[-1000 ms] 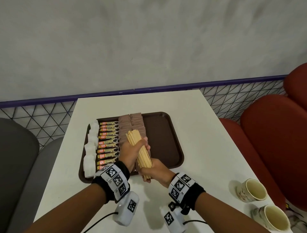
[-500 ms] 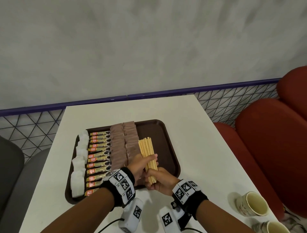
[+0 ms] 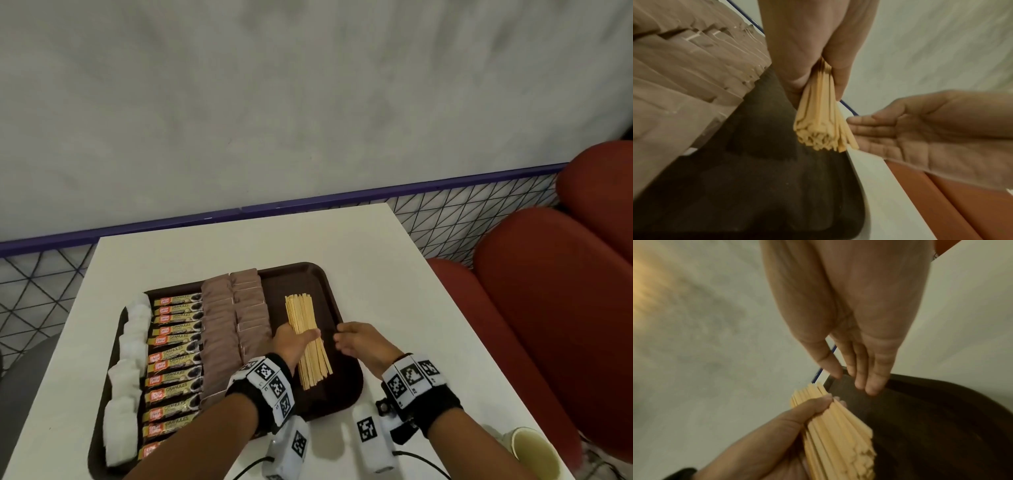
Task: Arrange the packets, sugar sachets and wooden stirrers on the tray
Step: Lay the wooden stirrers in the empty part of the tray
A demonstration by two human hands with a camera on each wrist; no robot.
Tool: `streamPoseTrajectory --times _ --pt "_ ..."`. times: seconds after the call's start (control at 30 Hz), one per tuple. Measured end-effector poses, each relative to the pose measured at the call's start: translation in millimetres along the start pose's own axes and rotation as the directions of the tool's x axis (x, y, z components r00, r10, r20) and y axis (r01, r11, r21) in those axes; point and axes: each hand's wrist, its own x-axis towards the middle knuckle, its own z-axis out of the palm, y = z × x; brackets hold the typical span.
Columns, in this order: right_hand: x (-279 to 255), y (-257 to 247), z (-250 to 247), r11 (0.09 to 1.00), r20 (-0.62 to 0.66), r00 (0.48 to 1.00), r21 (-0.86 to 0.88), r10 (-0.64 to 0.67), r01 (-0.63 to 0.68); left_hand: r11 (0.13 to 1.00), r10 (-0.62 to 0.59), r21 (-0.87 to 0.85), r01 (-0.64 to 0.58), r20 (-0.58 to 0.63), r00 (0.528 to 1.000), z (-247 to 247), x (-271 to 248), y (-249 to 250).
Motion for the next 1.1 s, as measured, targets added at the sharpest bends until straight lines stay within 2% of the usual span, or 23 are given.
streamPoseTrajectory --times 0.17,0.37,0.63,0.87,1.1 --pt "10.8 -4.0 9.8 1.000 -0.069 0.998 0.019 -0.004 0.005 0.989 -0.013 0.147 0.021 -0.051 0.999 14.9 22.0 -5.7" --pt "14.0 -8.8 17.5 0.996 -0.058 0.998 -0.093 -0.020 0.015 0.962 -0.012 0.271 0.039 -0.099 0.995 25.0 31.4 -6.8" --pt "16.5 -6.0 19.6 0.983 -0.028 0.997 -0.170 -0.072 0.067 0.982 -0.023 0.183 0.039 -0.092 0.996 22.9 34.4 -10.3" --pt "12.3 -4.6 19.5 0.977 -0.024 0.997 -0.201 -0.080 0.074 0.991 -0.053 0.113 0.070 -0.146 0.988 16.4 34.2 -9.5" --pt "15.2 -1.1 25.9 0.941 -0.014 0.996 -0.331 -0.086 0.076 0.990 -0.040 0.130 0.057 -0.128 0.991 4.6 35.0 -17.6"
